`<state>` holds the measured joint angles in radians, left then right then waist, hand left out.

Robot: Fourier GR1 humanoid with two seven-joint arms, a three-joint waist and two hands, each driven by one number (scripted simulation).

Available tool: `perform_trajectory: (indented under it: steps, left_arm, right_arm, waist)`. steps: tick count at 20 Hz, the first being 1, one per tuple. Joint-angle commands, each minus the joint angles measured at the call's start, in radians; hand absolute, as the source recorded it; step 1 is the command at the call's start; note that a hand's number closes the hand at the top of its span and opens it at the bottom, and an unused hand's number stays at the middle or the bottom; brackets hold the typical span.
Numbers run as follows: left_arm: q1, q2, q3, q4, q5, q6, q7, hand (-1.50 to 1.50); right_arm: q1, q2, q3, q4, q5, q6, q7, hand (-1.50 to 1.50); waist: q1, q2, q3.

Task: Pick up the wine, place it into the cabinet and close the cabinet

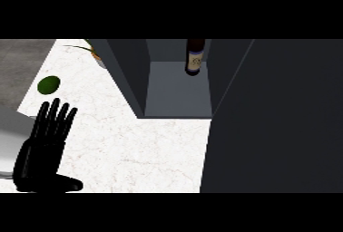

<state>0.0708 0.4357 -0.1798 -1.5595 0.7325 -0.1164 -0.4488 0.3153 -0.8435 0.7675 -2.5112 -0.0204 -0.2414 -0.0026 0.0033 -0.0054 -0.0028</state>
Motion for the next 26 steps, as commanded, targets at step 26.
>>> perform_trajectory:
  steps: [26]
  left_arm:
    - [-0.005,0.142,0.136,0.059,0.111,-0.208,0.073,-1.50]
  right_arm:
    - [-0.472,0.422,0.033,0.075,-0.115,0.019,0.379,1.50]
  waist:
    - [0.077,0.016,-0.007]
